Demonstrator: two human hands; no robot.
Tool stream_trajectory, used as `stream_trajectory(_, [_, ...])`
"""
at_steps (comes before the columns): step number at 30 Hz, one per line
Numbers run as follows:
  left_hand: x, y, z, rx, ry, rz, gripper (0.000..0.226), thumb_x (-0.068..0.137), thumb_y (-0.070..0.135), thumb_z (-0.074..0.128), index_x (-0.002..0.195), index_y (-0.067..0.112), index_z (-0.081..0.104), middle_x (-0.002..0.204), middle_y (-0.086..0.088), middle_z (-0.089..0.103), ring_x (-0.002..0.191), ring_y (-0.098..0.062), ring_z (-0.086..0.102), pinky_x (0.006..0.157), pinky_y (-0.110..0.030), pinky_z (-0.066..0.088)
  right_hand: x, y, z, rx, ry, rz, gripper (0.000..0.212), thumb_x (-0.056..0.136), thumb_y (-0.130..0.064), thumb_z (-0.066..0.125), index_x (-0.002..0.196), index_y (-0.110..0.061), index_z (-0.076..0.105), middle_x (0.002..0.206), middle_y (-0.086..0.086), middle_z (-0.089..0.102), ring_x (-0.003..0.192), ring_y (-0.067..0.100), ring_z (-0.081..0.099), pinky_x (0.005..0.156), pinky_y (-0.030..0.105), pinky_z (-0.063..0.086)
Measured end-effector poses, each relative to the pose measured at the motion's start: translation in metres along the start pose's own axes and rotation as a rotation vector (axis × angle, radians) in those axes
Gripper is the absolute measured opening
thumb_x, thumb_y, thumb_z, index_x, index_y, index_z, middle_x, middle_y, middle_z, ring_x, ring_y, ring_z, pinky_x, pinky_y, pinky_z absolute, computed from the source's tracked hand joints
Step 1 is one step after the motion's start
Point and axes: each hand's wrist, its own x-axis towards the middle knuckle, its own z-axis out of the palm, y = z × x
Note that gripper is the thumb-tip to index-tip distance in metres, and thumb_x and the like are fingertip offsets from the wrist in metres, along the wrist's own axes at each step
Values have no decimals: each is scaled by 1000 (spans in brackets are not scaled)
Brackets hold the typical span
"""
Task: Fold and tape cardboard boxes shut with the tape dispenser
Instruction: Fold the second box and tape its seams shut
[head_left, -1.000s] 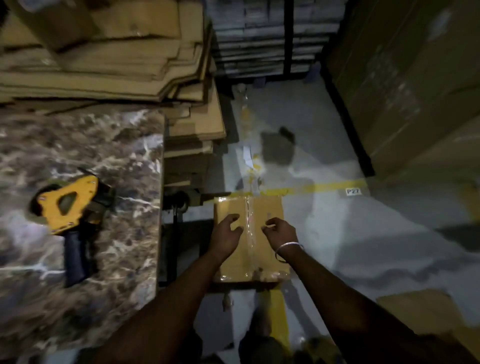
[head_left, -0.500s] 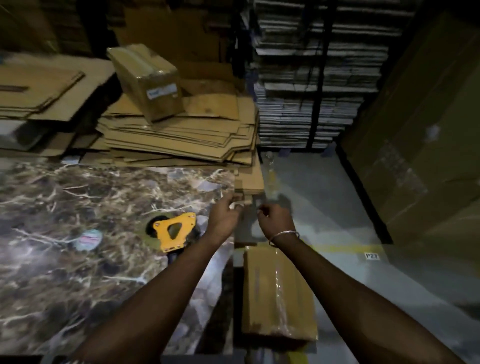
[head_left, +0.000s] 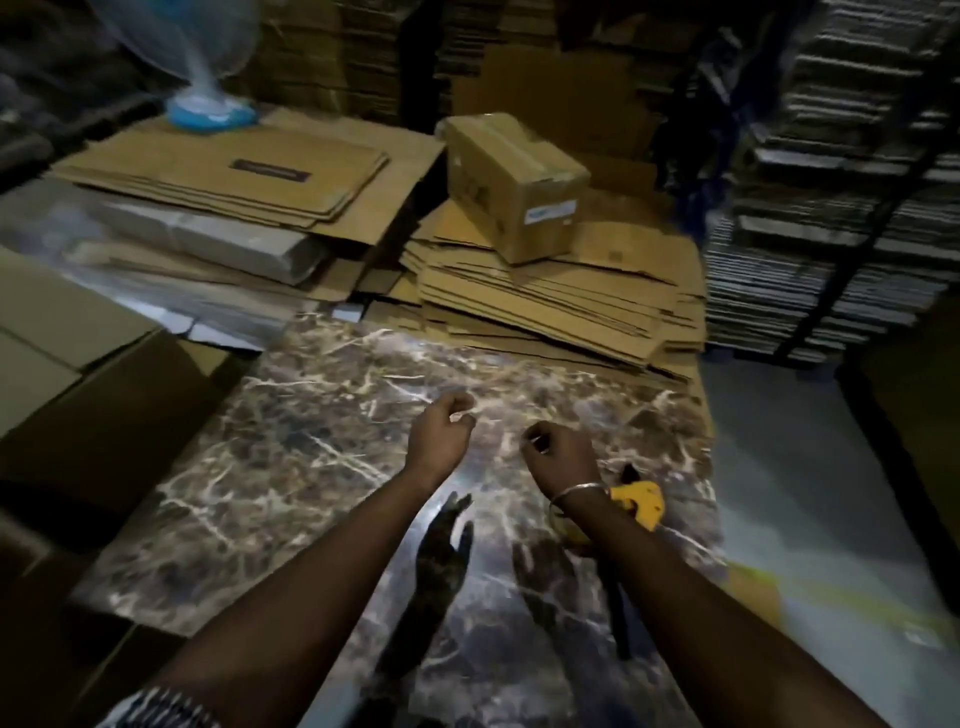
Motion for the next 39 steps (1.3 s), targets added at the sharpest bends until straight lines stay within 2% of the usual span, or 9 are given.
stream_trajectory(3, [7,-21,-50,-27,108,-48,21,94,11,62,114,12,68,115,-2,69,107,-17,63,88,-28,47,11,-42,38,12,-50,-42,12,88,-15,69,78,-21,68,73,6,69,78,28,67,71,33,48])
stream_trajectory(7, [6,-42,-111,-15,188,-123,24,94,15,60,117,17,67,114,2,68,105,-20,63,89,-34,51,25,-94,87,7,-175,-123,11,85,-19,66,77,-25,68,74,4,73,74,23,68,71,34,53])
stream_trajectory(10, [-3,-52,-161,13,303,-154,24,94,16,60,117,17,67,108,4,67,100,-16,62,81,-26,44,31,-133,124,12,-235,-229,15,83,-19,67,72,-29,66,70,0,71,75,21,68,70,34,53])
stream_trajectory(14, [-19,-69,-226,-9,437,-203,22,87,22,61,108,22,69,106,3,71,99,-19,66,87,-35,53,30,-183,171,-20,-341,-334,12,85,-27,67,81,-17,72,76,7,73,82,28,69,73,38,54])
stream_trajectory(21, [2,-108,-344,-9,626,-256,26,87,14,67,112,17,71,110,-2,72,105,-19,65,87,-25,47,42,-284,253,-86,-394,-434,29,74,-39,55,81,-17,74,80,7,74,83,29,69,75,39,56])
stream_trajectory(26, [49,-133,-420,66,753,-288,23,92,15,60,114,17,68,118,-4,70,111,-25,63,91,-31,48,76,-368,317,-112,-412,-421,15,89,-24,64,87,-13,73,84,12,72,87,31,66,71,33,50])
stream_trajectory(32, [107,-161,-485,214,860,-444,47,76,22,69,123,18,64,121,-8,66,114,-30,58,98,-45,47,131,-438,367,-220,-325,-489,30,90,-35,69,107,-11,73,108,13,72,102,30,67,82,33,51])
stream_trajectory(36, [128,-176,-517,158,881,-673,68,68,29,72,132,17,52,144,-14,42,138,-35,33,115,-55,24,166,-465,390,-343,-325,-447,51,86,-46,73,124,-14,64,124,17,60,113,34,58,90,38,50])
stream_trajectory(39, [138,-189,-535,100,890,-845,89,61,34,79,140,17,40,151,-19,32,141,-41,28,113,-60,25,185,-477,403,-468,-386,-393,73,79,-56,76,138,-23,50,134,17,52,122,37,51,99,46,48])
